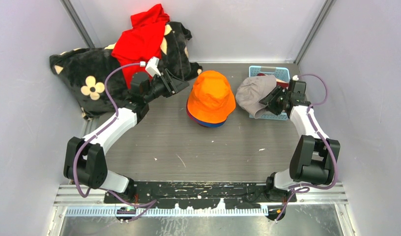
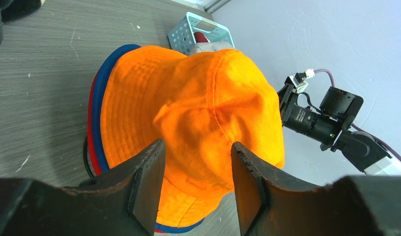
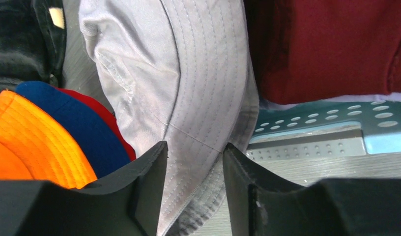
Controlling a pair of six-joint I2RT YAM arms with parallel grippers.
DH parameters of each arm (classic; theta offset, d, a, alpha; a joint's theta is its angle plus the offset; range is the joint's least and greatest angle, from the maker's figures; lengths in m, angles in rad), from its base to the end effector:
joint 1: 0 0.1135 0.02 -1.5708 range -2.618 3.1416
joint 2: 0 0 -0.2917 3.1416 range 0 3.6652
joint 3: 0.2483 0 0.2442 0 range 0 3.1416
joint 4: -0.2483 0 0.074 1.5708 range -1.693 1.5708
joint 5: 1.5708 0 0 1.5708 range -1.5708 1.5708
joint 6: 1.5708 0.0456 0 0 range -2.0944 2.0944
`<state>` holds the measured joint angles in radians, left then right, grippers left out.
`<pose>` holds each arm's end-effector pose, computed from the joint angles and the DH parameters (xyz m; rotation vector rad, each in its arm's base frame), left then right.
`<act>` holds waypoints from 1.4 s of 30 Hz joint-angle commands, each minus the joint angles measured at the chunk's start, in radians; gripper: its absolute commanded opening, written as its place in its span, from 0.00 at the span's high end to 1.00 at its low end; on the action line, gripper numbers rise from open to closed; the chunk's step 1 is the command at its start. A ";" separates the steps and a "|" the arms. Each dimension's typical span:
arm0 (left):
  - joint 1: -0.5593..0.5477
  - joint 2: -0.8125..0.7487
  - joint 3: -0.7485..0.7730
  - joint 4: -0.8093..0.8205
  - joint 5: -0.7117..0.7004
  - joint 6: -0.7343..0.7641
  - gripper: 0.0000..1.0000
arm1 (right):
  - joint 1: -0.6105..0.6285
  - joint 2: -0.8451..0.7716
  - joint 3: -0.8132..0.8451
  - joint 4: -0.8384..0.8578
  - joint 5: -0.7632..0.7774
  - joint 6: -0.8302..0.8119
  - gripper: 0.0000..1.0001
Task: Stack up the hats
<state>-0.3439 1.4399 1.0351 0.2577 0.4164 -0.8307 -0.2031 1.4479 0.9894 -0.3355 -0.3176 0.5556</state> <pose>0.3116 -0.1312 0.3477 -0.1177 1.8621 -1.2003 0.3019 -0.0476 0.2684 0.7352 2.2645 0.5450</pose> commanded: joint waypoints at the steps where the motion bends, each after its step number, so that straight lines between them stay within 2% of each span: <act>1: 0.006 -0.013 0.009 0.044 0.021 0.003 0.48 | 0.001 0.018 0.058 0.086 -0.017 0.025 0.55; 3: 0.006 -0.010 0.011 0.047 0.022 0.000 0.48 | 0.000 0.029 0.079 0.090 -0.015 0.028 0.71; 5: 0.006 -0.009 0.013 0.048 0.024 -0.002 0.48 | 0.001 0.022 0.100 0.097 -0.004 0.033 0.94; 6: 0.006 -0.008 0.015 0.047 0.024 -0.002 0.48 | 0.002 0.010 0.111 0.101 0.000 0.038 0.99; 12: 0.006 -0.018 0.022 0.047 0.022 -0.007 0.48 | 0.004 -0.112 0.260 0.124 -0.007 0.021 0.99; 16: 0.006 -0.038 0.014 0.051 0.017 -0.013 0.48 | 0.004 -0.124 0.376 0.159 -0.105 0.036 0.99; 19: 0.006 -0.070 0.002 0.042 0.009 -0.008 0.48 | 0.008 -0.127 0.387 0.281 -0.189 0.106 0.99; 28: 0.020 -0.241 0.018 -0.117 -0.057 0.073 0.48 | 0.032 -0.121 0.384 0.624 -0.335 0.344 0.99; 38: 0.041 -0.333 -0.007 -0.172 -0.065 0.082 0.47 | 0.146 -0.066 0.470 0.870 -0.251 0.413 0.99; 42: 0.046 -0.352 -0.013 -0.189 -0.069 0.091 0.47 | 0.192 0.025 0.513 1.062 -0.254 0.511 0.99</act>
<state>-0.3058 1.1320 1.0260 0.0803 0.3580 -0.7696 -0.0460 1.4075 1.4277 0.4572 -0.5938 0.9619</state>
